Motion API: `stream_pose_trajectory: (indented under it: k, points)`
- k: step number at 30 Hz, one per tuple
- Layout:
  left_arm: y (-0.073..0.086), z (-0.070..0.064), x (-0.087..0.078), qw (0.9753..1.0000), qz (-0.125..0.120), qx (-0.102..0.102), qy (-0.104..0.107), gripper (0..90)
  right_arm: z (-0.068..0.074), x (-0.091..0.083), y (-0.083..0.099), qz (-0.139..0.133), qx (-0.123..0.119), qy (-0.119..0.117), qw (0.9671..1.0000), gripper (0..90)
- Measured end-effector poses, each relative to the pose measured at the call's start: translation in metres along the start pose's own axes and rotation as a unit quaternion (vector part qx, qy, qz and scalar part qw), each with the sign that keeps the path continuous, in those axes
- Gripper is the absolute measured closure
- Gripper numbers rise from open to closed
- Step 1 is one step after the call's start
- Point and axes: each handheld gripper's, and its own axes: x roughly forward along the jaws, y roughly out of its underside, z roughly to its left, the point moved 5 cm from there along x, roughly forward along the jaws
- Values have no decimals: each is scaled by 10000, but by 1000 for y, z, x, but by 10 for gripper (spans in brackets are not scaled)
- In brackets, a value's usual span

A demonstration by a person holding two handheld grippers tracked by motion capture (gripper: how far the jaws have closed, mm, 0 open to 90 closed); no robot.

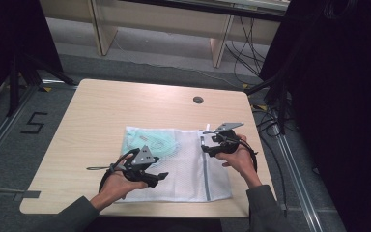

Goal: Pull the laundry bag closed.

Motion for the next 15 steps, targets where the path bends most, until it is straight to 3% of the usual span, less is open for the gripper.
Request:
stream_pose_trajectory:
  k: [1,4,6,8,9,10,11,12,14,15]
  points:
    - [0,2,-2,10000,0,-8,-17,342,1,0,0,-164,-81,21,9998,376]
    - [2,7,-8,9999,-112,-108,-72,332,7,-7,4,-115,-37,-27,9999,373]
    - [5,13,-14,9999,-22,19,-123,326,9,-10,5,-257,-118,23,9996,373]
    - [7,15,-18,9998,-53,-136,-138,325,14,-14,8,-252,7,-40,9997,372]
    - [9,18,-21,9998,-41,-122,-133,323,13,-16,9,-208,-85,-44,9997,371]
    - [11,19,-23,9996,24,-174,-208,322,15,-16,10,-365,-90,-41,9993,368]
    - [12,20,-25,9996,-50,-181,-215,321,15,-18,12,-265,-167,-71,9995,367]
    - [14,20,-29,9992,-23,-306,-242,317,17,-18,14,-389,-91,-50,9992,366]
    - [16,22,-35,9996,47,-133,-236,315,21,-25,18,-167,-18,-101,9998,363]
    - [17,20,-36,9993,-14,-289,-237,314,21,-23,18,-405,-128,-55,9991,362]
